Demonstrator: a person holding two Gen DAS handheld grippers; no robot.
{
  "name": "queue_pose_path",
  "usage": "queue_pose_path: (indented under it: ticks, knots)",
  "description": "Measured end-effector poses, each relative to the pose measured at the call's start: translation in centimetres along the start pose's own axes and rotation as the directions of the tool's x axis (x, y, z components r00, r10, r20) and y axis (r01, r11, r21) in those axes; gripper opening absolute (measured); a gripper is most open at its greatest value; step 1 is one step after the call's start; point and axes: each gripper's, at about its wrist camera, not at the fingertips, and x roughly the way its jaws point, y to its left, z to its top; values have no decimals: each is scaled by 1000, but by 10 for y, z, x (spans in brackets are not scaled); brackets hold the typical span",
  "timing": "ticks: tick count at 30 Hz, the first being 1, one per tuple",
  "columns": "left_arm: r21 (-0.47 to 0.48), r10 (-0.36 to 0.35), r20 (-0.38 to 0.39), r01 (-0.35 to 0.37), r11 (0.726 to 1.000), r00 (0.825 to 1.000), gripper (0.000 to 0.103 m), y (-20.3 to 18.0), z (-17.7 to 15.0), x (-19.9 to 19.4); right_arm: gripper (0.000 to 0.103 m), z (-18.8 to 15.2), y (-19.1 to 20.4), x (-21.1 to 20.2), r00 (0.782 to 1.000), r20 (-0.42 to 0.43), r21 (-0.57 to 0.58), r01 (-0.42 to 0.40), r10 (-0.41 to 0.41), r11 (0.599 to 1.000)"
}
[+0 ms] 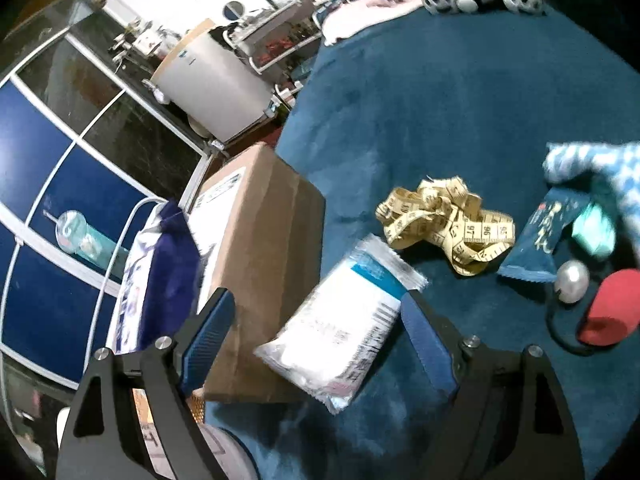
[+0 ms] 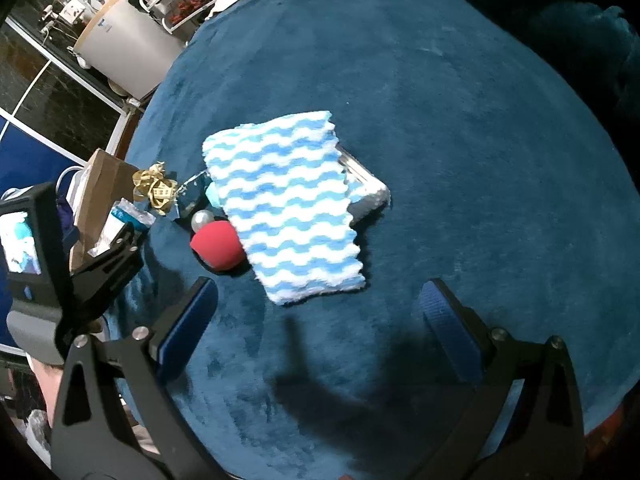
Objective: Organize soft objects
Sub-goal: 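Grasp the white gauze packet with the left tool while the right tool grasps the wavy cloth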
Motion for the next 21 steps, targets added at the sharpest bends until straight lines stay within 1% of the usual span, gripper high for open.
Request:
queue_pose_path:
  ticks: [1, 2, 3, 4, 5, 7, 10, 12, 14, 15, 17, 18, 19, 20, 21]
  knots:
    - [23, 16, -14, -16, 1000, 1000, 84, -4, 1, 4, 102, 0, -1, 0, 1000, -1, 1, 2, -2, 1000]
    - [31, 16, -31, -15, 999, 999, 76, -6, 0, 6, 102, 0, -2, 0, 1000, -1, 3, 3, -3, 1000]
    - [32, 3, -55, -1, 999, 998, 54, -9, -1, 9, 102, 0, -3, 0, 1000, -2, 4, 5, -5, 1000]
    - [37, -8, -83, 11, 999, 997, 48, -11, -3, 14, 102, 0, -4, 0, 1000, -3, 8, 6, -6, 1000]
    - [35, -15, -93, 18, 999, 996, 48, -11, -4, 15, 102, 0, -6, 0, 1000, -3, 9, 7, -7, 1000]
    - [12, -36, -92, 38, 999, 995, 44, -9, -7, 13, 102, 0, -8, 1, 1000, -4, 14, 9, -9, 1000]
    - [-49, -83, -94, 79, 996, 992, 42, 2, -9, 7, 102, -1, -11, 2, 1000, -7, 18, 7, -7, 1000]
    - [-89, -128, -89, 120, 989, 988, 41, 10, -11, -3, 102, -2, -11, 4, 1000, -14, 19, 1, 0, 1000]
    - [-126, -197, -90, 185, 975, 976, 41, 16, -16, -15, 102, -1, -10, 5, 1000, -14, 15, -3, 3, 1000]
    - [-149, -235, -95, 220, 964, 967, 41, 19, -19, -21, 102, -1, -9, 6, 1000, -13, 14, -6, 6, 1000]
    - [-215, -324, -110, 296, 931, 940, 41, 22, -29, -28, 102, 2, -8, 6, 1000, -10, 12, -13, 14, 1000]
    - [-279, -410, -127, 364, 889, 903, 41, 26, -37, -30, 102, 4, -7, 7, 1000, -5, 8, -17, 17, 1000]
    - [-327, -469, -138, 406, 853, 872, 41, 29, -44, -31, 102, 6, -4, 8, 1000, 0, 3, -19, 19, 1000]
    - [-363, -509, -145, 433, 825, 849, 41, 31, -51, -32, 102, 10, -2, 9, 1000, 5, -4, -21, 21, 1000]
    - [-388, -538, -145, 453, 803, 830, 41, 27, -60, -37, 102, 13, 1, 10, 1000, 8, -11, -24, 24, 1000]
